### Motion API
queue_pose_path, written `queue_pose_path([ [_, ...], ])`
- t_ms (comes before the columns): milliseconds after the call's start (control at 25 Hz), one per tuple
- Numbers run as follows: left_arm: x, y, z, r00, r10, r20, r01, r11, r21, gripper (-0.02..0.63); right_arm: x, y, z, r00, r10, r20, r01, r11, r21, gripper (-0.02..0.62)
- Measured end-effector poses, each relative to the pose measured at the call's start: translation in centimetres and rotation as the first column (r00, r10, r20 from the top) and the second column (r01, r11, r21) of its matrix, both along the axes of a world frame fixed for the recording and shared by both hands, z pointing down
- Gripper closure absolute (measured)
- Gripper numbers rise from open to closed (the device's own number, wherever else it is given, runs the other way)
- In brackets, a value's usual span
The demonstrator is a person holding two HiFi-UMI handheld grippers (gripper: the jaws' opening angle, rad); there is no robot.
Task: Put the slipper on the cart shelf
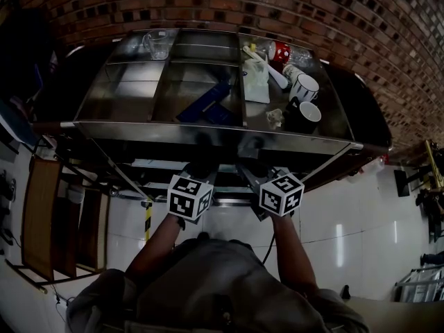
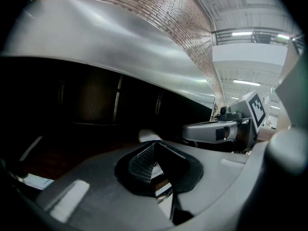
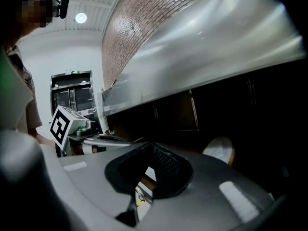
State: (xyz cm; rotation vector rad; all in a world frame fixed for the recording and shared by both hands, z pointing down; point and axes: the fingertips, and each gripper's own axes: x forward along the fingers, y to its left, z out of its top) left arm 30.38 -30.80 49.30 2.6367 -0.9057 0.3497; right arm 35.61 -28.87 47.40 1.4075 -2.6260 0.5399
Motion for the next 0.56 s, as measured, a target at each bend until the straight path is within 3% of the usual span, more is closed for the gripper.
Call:
queue_pose_path([
  [560, 0.37, 0.25, 0.19, 1.000, 0.001, 0.002, -0.001, 1.000, -0.003, 0.598, 0.43, 0.26, 0.02, 1.000, 0.009, 0.012, -0.009, 1.000, 0.000, 0.595],
])
